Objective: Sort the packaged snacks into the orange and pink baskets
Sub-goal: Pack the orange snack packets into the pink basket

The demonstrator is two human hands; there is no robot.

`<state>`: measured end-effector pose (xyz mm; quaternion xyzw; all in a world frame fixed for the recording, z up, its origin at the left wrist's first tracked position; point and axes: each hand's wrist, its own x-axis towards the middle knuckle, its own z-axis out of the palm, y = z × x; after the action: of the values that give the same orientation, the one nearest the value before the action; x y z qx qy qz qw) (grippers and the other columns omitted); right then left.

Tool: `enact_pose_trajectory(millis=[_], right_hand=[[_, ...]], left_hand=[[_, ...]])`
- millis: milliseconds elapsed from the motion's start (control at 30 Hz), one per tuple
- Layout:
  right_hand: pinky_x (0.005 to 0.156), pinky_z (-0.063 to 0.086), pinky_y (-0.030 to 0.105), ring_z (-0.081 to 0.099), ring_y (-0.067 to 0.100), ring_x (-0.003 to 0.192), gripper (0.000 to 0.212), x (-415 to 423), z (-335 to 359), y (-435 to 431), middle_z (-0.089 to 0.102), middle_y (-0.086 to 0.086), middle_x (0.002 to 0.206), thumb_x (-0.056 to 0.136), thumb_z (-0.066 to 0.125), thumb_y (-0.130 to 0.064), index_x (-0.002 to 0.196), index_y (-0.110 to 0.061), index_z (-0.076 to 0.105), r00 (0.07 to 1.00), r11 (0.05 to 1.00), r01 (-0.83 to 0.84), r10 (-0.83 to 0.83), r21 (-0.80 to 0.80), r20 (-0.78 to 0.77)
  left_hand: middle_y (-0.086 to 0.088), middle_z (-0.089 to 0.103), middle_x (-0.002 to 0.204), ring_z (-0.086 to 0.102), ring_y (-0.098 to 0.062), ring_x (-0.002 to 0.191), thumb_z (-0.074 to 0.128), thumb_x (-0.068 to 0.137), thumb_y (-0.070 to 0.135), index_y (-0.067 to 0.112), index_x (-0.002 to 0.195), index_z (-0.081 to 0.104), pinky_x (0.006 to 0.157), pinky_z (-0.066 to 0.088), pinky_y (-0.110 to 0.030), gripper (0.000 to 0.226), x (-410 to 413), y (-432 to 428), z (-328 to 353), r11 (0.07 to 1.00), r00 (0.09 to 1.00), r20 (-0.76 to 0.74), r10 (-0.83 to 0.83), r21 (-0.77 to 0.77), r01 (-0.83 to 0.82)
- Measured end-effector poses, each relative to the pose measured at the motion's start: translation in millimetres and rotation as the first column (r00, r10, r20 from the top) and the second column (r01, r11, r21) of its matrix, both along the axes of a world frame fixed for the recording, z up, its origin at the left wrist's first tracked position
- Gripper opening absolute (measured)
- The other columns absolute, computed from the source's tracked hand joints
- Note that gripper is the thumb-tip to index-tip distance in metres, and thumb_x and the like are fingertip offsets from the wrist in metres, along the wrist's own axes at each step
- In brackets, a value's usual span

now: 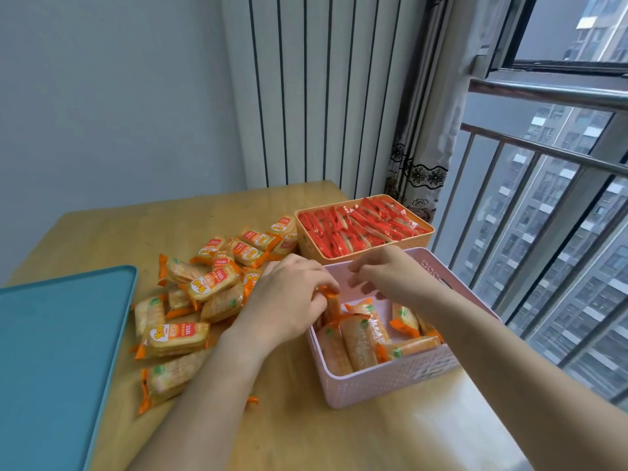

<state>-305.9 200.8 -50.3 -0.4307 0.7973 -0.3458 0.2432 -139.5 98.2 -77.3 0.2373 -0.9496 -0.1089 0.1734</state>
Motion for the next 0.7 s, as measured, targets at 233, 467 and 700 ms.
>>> enact_pose_trajectory(millis=[233, 467, 700], right_hand=[[0.077, 0.059, 0.037, 0.068, 0.02, 0.082, 0.039, 13, -18, 8, 0.076, 0.003, 0.096, 0.079, 0.081, -0.043, 0.105, -0.015, 0.075, 0.854, 0.888, -0.203, 0.366, 0.413, -0.368], [0.05, 0.052, 0.026, 0.064, 0.014, 0.056, 0.02, -7, 22, 17, 0.072, 0.003, 0.075, 0.084, 0.076, -0.03, 0.095, -0.015, 0.069, 0.962, 0.986, -0.041, 0.084, 0.164, -0.259], [0.061, 0.063, 0.028, 0.075, 0.02, 0.062, 0.026, 12, -10, -9, 0.076, 0.013, 0.073, 0.085, 0.074, -0.028, 0.076, -0.007, 0.064, 0.992, 0.998, 0.032, -0.024, 0.06, -0.125]], left_hand=[[0.022, 0.067, 0.115, 0.048, -0.007, 0.119, 0.047, 0.089, 0.028, 0.036, 0.098, 0.077, 0.104, 0.034, -0.038, 0.032, -2, 4, 1, 0.999, 0.999, -0.005, 0.037, 0.037, -0.037], [0.021, 0.067, 0.114, 0.049, -0.009, 0.117, 0.041, 0.083, 0.03, 0.036, 0.095, 0.077, 0.104, 0.039, -0.042, 0.039, -3, 0, 1, 0.996, 1.0, -0.019, 0.023, 0.089, -0.021], [0.017, 0.063, 0.112, 0.053, -0.011, 0.109, 0.056, 0.084, 0.031, 0.036, 0.099, 0.072, 0.097, 0.043, -0.037, 0.023, -12, 7, -2, 0.998, 0.982, -0.176, 0.062, 0.018, -0.06]])
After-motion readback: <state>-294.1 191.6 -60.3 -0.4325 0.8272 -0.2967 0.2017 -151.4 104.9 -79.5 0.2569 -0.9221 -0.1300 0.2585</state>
